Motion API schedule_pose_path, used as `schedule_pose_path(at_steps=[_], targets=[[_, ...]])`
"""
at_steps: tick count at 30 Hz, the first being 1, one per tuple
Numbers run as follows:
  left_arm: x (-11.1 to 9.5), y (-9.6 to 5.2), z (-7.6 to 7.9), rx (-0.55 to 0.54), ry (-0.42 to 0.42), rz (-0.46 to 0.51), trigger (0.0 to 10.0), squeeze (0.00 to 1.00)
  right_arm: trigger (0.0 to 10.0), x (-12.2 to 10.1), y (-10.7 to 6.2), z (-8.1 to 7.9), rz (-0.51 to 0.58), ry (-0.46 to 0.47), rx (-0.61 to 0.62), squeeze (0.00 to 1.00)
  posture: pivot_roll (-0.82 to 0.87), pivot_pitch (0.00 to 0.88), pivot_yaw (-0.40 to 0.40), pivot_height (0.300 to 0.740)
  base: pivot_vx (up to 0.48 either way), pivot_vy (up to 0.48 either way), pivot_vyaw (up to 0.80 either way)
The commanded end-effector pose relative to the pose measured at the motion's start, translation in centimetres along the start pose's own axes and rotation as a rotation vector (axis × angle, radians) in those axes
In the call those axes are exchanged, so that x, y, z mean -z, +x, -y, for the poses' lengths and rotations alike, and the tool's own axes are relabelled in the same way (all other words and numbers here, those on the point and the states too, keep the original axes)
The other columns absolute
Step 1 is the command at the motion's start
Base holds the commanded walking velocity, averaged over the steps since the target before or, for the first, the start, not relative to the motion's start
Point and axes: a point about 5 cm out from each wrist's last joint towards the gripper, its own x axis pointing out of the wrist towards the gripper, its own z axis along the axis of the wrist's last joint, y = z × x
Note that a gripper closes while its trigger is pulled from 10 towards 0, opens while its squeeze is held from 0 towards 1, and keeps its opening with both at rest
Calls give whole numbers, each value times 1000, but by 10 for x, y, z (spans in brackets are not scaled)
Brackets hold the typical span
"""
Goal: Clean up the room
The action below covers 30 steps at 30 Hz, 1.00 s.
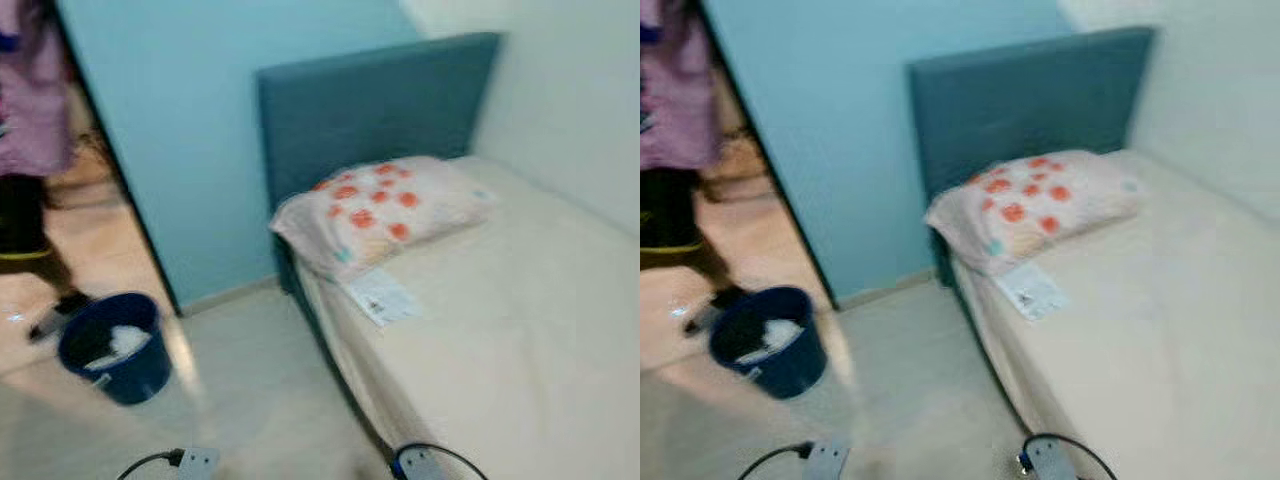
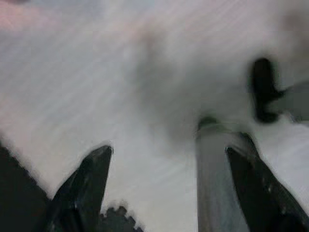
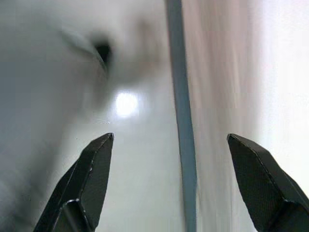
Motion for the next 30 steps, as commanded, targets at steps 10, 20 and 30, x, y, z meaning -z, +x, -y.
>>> schedule_pose_path(at_steps=[10, 20, 30], targets=[[9, -1, 2, 12, 9, -42, 10000, 0, 10000, 5, 0, -1, -28, 26, 6, 0, -84, 49, -15, 740, -414, 0, -769], [9, -1, 3, 20, 19, -42, 10000, 0, 10000, 7, 0, 0, -37, 36, 18, 0, -88, 43, -8, 740, -415, 0, -769], [7, -1, 3, 34, 30, -30, 10000, 0, 10000, 6, 0, 1, -36, 52, 36, 0, -89, 40, 1, 740, -360, 0, -769]])
